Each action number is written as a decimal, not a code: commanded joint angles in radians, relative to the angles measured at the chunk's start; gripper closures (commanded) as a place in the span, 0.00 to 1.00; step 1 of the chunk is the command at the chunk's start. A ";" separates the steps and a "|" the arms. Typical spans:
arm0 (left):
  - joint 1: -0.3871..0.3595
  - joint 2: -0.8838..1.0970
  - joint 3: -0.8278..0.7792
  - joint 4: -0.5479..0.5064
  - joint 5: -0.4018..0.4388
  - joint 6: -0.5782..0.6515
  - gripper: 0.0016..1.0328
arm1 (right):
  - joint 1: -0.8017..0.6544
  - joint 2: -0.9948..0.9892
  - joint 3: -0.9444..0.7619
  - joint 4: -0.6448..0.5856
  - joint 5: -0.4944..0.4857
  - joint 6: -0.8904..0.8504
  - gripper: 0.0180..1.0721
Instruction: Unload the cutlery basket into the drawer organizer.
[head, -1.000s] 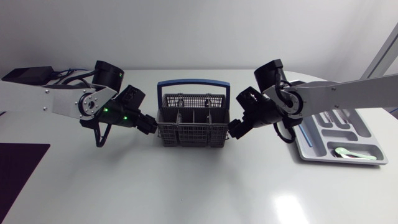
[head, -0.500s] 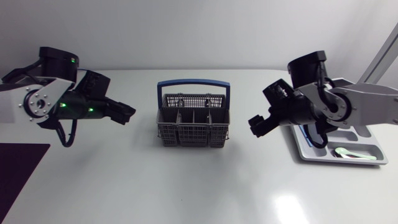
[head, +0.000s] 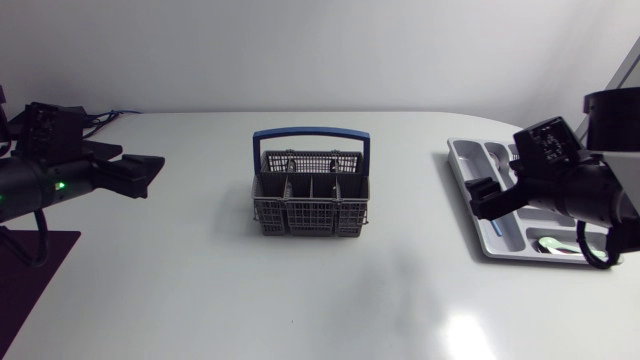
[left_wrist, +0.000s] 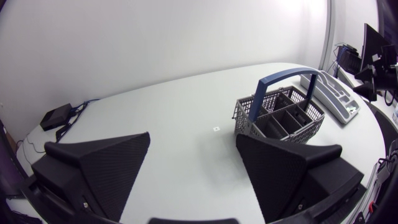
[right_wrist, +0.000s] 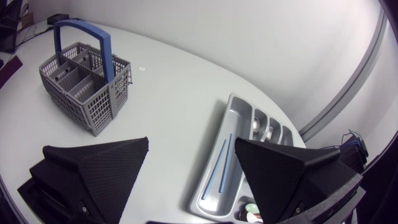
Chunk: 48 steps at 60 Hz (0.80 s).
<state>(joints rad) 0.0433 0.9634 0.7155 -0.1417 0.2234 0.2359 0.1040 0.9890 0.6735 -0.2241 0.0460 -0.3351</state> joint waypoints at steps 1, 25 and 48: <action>0.021 -0.048 -0.044 -0.010 0.001 -0.007 0.05 | -0.027 -0.082 -0.058 0.005 -0.006 0.033 0.05; 0.015 -0.387 -0.231 0.030 -0.002 0.002 0.05 | -0.066 -0.499 -0.246 0.034 0.009 0.000 0.05; 0.007 -0.554 -0.380 0.075 -0.042 -0.052 0.05 | -0.082 -0.702 -0.423 0.113 -0.014 0.139 0.05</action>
<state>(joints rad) 0.0566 0.4477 0.3828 -0.0822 0.1967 0.2165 0.0319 0.3241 0.2966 -0.1349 0.0341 -0.2512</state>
